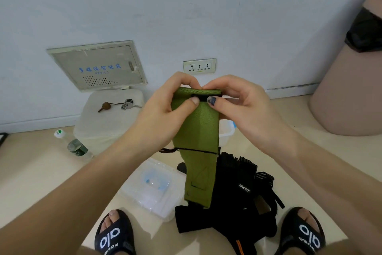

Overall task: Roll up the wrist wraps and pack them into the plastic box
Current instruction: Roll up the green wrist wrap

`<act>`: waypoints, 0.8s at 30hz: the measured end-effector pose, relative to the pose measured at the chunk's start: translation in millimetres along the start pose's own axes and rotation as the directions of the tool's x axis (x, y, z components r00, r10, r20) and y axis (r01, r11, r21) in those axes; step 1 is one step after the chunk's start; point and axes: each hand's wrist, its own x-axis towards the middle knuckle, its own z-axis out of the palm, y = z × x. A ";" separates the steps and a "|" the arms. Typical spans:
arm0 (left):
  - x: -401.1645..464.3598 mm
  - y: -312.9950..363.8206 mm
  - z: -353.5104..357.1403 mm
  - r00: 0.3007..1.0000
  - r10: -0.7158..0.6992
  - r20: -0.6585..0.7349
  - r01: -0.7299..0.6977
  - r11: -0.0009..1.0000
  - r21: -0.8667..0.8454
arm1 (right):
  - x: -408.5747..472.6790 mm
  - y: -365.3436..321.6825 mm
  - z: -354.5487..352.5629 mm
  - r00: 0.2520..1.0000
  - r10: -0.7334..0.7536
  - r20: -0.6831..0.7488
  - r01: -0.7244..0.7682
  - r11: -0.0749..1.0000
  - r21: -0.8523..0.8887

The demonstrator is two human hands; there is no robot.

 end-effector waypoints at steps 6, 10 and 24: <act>-0.4 2.2 0.5 1.000 -0.001 0.021 0.001 0.999 -0.036 | -1.0 -0.8 -1.8 1.000 0.005 -0.008 -0.005 1.000 -0.011; -0.6 2.9 3.0 1.000 0.027 0.003 -0.027 0.996 -0.082 | 0.0 0.2 -1.0 0.999 0.048 -0.010 -0.048 0.998 0.033; -0.1 1.9 9.4 0.999 0.012 -0.041 -0.017 0.990 -0.138 | -0.6 -7.1 3.0 0.981 0.195 0.006 -0.189 0.943 0.276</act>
